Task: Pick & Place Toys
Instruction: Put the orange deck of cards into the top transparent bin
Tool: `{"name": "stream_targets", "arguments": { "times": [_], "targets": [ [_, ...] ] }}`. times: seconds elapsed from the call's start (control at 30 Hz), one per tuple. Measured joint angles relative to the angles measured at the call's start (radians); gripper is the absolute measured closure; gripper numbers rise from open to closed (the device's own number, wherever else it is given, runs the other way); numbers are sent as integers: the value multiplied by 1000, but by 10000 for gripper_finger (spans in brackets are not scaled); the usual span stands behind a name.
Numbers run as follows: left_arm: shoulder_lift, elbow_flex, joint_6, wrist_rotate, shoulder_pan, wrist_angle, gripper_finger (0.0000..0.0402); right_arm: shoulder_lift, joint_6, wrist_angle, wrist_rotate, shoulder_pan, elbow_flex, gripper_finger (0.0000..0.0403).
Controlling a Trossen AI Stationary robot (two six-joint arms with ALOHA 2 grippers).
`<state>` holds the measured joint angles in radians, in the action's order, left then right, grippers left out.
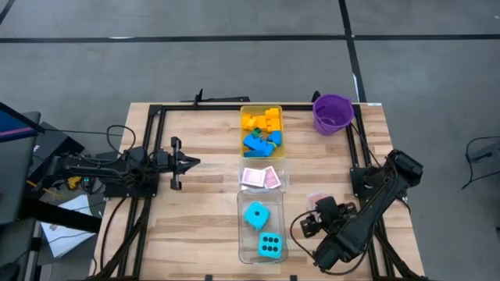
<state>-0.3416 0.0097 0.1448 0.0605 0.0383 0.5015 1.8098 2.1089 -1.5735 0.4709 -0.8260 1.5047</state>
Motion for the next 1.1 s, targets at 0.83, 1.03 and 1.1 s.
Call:
{"name": "stream_targets", "arguments": {
  "times": [0.83,1.03,1.1],
  "targets": [
    [0,0,0,-4,0,1,385,-96,-1086,180,105,514,-1,97],
    [0,0,0,-3,0,1,385,-96,-1369,324,19,622,-1,97],
    [0,0,0,-3,0,1,385,-96,-1438,345,-1,643,-1,97]
  ]
}}
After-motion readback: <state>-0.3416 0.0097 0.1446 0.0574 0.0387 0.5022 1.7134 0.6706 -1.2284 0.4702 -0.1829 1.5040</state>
